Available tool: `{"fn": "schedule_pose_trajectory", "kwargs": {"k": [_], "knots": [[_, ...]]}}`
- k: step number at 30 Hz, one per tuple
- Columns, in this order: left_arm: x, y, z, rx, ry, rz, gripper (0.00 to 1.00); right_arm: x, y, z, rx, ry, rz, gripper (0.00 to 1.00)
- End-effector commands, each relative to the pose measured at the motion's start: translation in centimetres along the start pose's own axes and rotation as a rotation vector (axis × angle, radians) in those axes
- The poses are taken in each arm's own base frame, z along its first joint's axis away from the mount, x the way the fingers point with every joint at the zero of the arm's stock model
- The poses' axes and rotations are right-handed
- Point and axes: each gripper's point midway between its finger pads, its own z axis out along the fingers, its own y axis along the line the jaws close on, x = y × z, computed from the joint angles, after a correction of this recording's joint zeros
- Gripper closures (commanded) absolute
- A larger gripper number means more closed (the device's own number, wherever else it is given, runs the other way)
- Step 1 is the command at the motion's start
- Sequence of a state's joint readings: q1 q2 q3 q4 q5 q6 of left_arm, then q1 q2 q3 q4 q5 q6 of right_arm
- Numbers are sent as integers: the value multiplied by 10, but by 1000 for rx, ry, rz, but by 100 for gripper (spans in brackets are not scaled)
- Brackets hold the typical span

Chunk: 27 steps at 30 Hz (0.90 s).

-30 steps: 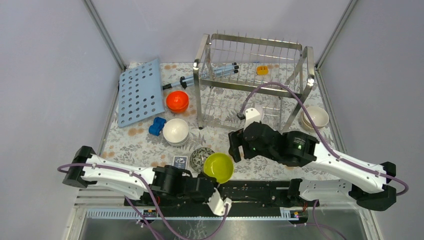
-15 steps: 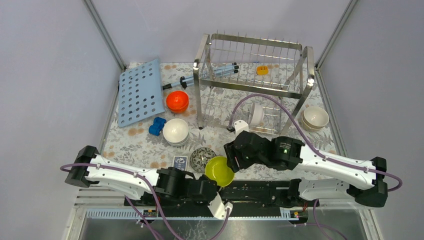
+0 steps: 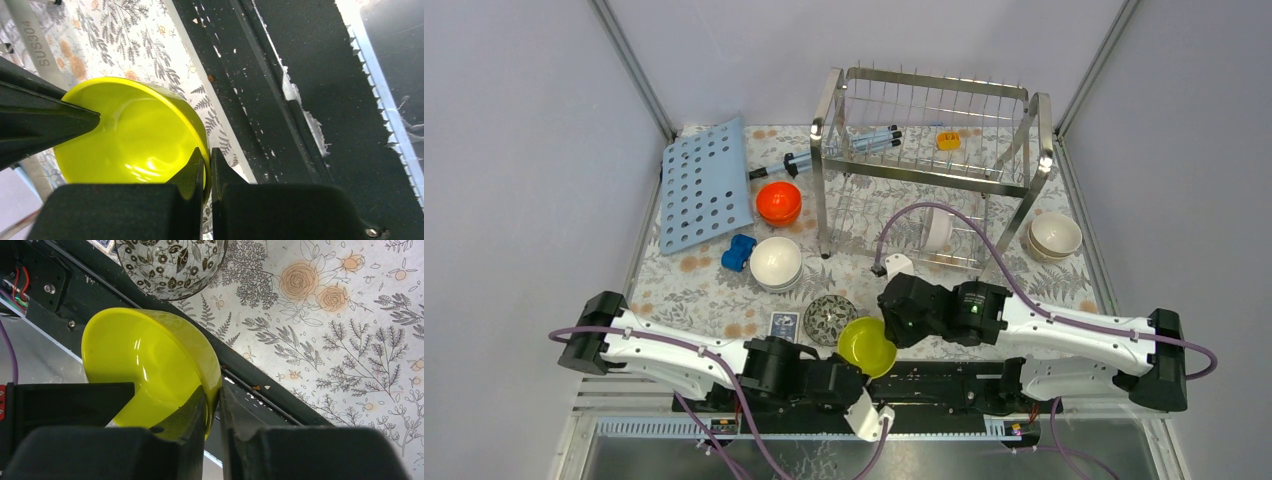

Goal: Unload the bowls from the dish rack
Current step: Place the bowl at the center of the board.

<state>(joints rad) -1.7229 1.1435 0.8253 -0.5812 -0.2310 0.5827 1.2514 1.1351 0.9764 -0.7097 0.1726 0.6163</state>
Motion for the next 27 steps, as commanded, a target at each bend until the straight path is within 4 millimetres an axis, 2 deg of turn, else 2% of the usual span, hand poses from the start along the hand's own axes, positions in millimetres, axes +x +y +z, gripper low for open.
{"fn": "schedule_pose_trajectory", "kwargs": {"k": [1, 2, 3, 4, 7, 8, 9, 16, 21, 24, 27], "knots": [[-32, 18, -6, -55, -93, -66, 100, 2, 2, 1, -11, -12, 13, 86], [-33, 19, -6, -61, -96, -78, 97, 2, 0, 0, -5, -20, 17, 91], [-35, 21, -6, -69, -101, -88, 90, 1, -2, -1, 4, -30, 25, 98], [-35, 22, -7, -76, -105, -98, 82, 1, -6, -3, 16, -42, 34, 100], [-37, 27, -9, -104, -115, -142, 41, -1, -19, -12, 54, -88, 67, 100], [-38, 29, -11, -116, -119, -160, 13, -2, -24, -16, 69, -105, 83, 100], [-39, 31, -13, -131, -126, -180, 3, -3, -29, -20, 81, -126, 103, 100], [-39, 60, -37, -307, -192, -400, 1, 3, -67, -50, 151, -236, 206, 100], [-46, 86, -56, -433, -325, -655, 1, 19, -95, -53, 254, -245, 259, 100], [-58, 101, -60, -423, -433, -868, 1, 22, -106, -52, 289, -276, 307, 100], [-56, 125, -61, -454, -510, -1137, 1, 18, -111, -53, 307, -317, 352, 100]]}}
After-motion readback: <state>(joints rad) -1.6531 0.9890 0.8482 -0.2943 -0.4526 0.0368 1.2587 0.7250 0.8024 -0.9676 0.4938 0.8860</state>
